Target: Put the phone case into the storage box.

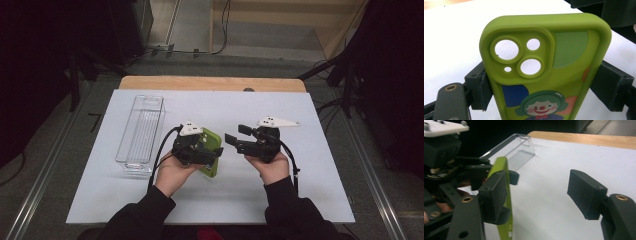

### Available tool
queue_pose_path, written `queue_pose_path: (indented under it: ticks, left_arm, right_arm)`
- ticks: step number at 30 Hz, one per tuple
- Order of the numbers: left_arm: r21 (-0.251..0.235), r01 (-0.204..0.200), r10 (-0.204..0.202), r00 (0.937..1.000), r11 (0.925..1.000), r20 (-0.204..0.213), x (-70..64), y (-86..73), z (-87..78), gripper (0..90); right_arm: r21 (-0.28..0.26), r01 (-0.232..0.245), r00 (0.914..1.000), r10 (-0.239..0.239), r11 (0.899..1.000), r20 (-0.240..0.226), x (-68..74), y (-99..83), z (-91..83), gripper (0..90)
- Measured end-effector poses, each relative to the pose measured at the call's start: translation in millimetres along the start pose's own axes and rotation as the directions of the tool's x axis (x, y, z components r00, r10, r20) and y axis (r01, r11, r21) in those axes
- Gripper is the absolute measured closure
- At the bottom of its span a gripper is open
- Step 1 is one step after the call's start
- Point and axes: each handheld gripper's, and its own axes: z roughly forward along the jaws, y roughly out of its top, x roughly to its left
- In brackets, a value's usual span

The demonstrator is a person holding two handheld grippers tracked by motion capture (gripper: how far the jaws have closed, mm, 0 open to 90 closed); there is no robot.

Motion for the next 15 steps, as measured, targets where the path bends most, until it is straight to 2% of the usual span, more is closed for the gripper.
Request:
queue_pose_path:
  ticks: [7,9,11,15]
  left_arm:
    - [0.008,0.013,-0.013,0.9998,0.9999,0.011,2.7,1.4,-2.6,16.4]
    - [0.011,0.013,-0.014,0.9998,0.9998,0.012,3.0,1.7,-3.1,16.4]
    - [0.008,0.019,-0.019,0.9997,0.9998,0.013,2.9,2.0,-3.2,16.4]
    - [0.007,0.018,-0.018,0.9997,0.9998,0.016,3.3,2.4,-3.4,16.4]
  right_arm:
    - [0.031,0.043,0.999,-0.043,0.999,-0.01,-9.7,-5.4,-3.8,25.1]
    - [0.065,0.051,0.9985,-0.052,0.997,0.015,-12.6,-7.9,-3.3,25.1]
    - [0.079,0.062,0.9978,-0.063,0.995,0.019,-14.0,-10.2,-3.5,24.8]
    - [0.088,0.063,0.998,-0.062,0.994,-0.006,-16.6,-13.9,-5.2,24.6]
